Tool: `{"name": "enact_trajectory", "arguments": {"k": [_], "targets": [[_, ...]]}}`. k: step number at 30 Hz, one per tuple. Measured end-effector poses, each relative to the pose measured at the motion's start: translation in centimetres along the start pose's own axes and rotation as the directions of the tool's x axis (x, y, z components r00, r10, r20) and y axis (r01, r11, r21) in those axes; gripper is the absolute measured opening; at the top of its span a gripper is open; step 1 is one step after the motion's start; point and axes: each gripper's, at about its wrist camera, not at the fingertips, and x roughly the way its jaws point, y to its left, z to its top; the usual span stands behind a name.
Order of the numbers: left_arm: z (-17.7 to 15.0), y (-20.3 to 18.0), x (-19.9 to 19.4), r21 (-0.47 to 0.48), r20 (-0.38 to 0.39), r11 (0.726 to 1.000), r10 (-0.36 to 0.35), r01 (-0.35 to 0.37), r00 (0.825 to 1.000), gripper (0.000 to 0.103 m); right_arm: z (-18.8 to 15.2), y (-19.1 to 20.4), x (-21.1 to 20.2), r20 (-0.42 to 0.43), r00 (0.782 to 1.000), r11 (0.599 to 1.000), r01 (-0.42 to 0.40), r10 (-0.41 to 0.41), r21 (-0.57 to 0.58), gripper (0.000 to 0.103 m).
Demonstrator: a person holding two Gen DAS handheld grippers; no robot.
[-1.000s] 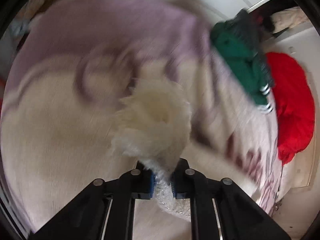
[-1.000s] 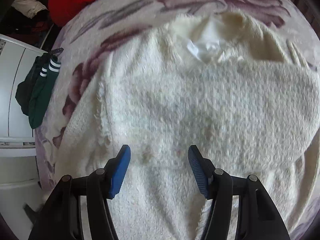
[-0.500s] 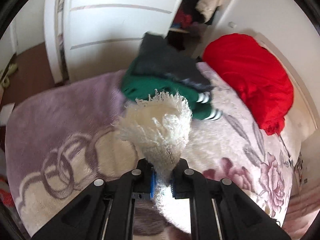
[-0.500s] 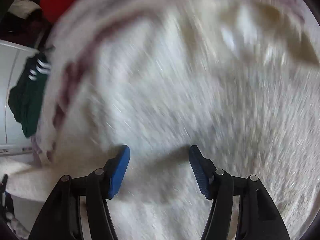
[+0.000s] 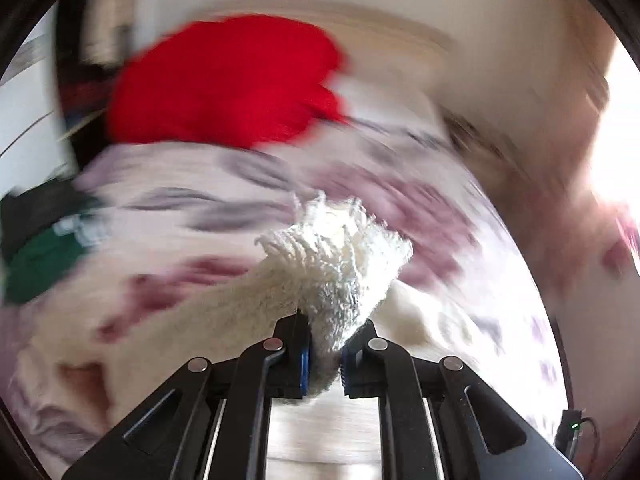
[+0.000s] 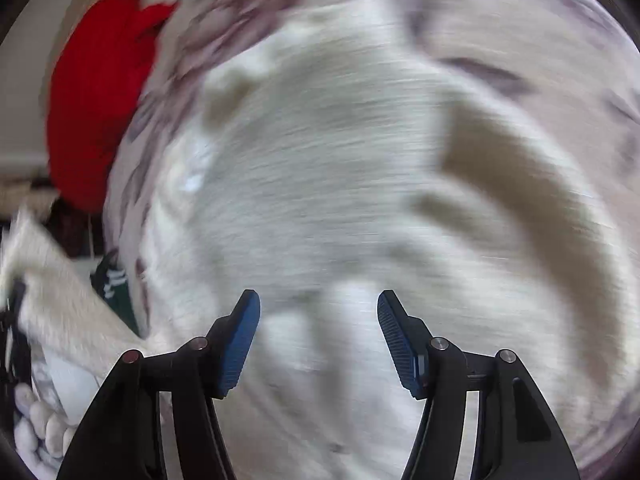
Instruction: Fold large clothes
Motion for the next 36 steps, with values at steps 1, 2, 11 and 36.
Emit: {"name": "enact_trajectory", "arguments": {"k": [1, 2, 11, 36], "targets": [[-0.7, -3.1, 1.6, 0.051, -0.029, 0.998, -0.031, 0.032, 0.999, 0.008, 0.6, -2.0, -1.0, 0.009, 1.000, 0.999, 0.007, -0.008, 0.031, 0.064], [-2.0, -6.8, 3.5, 0.105, -0.069, 0.992, -0.061, 0.068, 0.996, 0.008, 0.8, -2.6, -1.6, 0.012, 1.000, 0.999, 0.015, -0.015, 0.042, 0.063], [-9.7, -17.2, 11.2, 0.321, -0.341, 0.942, 0.024, 0.092, 0.940, 0.017, 1.7, -10.4, -6.1, -0.005, 0.996, 0.994, 0.095, -0.095, 0.054, 0.065], [-7.6, 13.8, 7.4, 0.040, -0.368, 0.886, 0.443, -0.462, 0.818, 0.084, 13.0, 10.9, 2.9, -0.143, 0.989, 0.914, -0.028, -0.033, -0.405, 0.008]]}}
